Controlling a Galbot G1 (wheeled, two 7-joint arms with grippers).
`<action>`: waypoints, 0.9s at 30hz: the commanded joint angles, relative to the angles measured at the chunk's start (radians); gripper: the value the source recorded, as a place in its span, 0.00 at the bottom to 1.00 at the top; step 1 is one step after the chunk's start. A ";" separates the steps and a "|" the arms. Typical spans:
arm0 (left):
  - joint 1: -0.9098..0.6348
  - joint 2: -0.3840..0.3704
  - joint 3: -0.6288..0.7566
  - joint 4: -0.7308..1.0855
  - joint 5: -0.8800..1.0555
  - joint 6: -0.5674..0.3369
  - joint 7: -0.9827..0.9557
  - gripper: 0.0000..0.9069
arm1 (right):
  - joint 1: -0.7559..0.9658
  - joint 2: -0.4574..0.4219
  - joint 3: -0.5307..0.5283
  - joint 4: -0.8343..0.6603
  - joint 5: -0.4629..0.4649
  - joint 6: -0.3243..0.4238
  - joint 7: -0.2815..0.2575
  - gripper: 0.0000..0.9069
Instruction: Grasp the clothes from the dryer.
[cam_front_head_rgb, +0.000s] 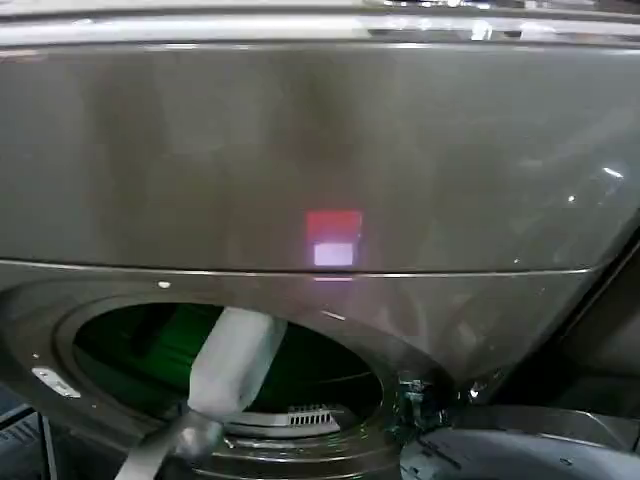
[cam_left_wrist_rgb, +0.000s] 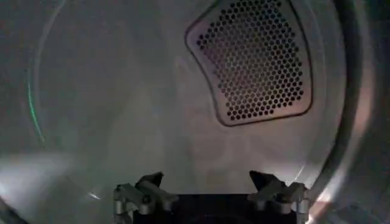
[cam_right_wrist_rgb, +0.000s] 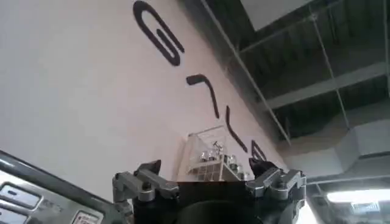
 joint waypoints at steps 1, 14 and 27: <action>-0.089 -0.022 0.003 0.182 0.062 0.004 0.150 1.00 | 0.001 -0.001 0.000 0.002 0.000 0.000 0.000 1.00; -0.200 0.014 0.202 0.355 0.208 -0.050 0.470 1.00 | -0.003 0.000 0.003 0.003 0.001 0.000 -0.001 1.00; -0.369 -0.011 0.390 0.573 0.302 -0.277 0.842 1.00 | -0.009 0.000 0.001 0.003 -0.001 0.001 -0.006 1.00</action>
